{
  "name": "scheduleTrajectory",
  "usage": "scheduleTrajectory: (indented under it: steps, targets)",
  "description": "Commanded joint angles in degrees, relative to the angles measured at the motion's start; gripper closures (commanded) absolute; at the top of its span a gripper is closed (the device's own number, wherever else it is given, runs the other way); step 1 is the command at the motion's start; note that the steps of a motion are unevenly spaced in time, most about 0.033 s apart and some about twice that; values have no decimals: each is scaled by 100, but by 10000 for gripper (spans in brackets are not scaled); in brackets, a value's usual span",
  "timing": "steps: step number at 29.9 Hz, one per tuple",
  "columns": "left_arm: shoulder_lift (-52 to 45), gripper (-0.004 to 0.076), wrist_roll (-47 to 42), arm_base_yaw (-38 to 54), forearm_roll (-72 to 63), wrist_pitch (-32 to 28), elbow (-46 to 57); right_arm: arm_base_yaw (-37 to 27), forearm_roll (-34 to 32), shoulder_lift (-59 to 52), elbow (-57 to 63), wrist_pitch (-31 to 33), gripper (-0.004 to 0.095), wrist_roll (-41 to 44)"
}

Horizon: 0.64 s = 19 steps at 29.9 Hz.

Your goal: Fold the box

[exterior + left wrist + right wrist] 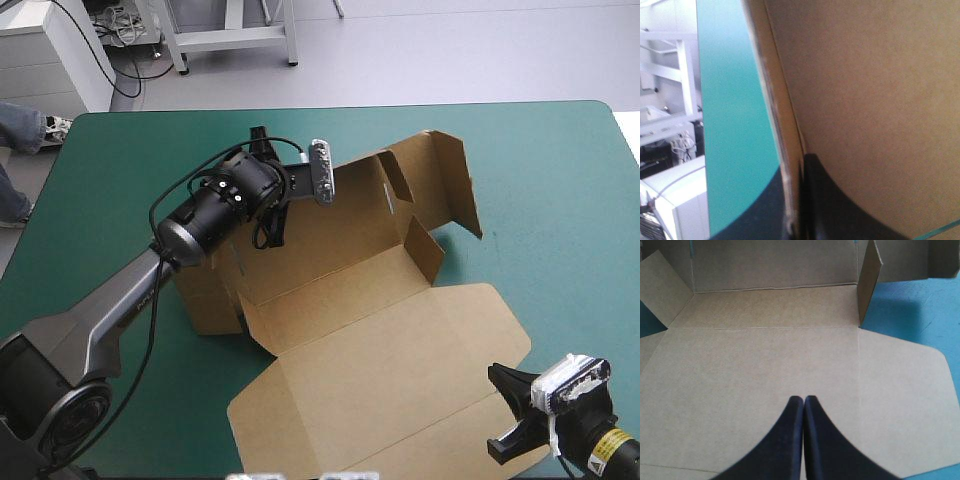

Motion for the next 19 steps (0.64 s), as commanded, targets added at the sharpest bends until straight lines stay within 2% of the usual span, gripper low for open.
scheduleTrajectory:
  steps: [1,5,12,19]
  targets:
    - [-268,731,192,-362,415,-310,-73,-9,-16,50,-165,-412,929,32]
    - [-268,731,123,-664,666,-366,257,-9,-16,50,-165,-412,929,33]
    - [-481,731,-784,-1079,2005,-1134,1286,-9,-16,50,-165,-412,929,60]
    - [-1042,731,-1294,-1126,2934,-2198,2063,-9,-37,50,-165,-412,928,60]
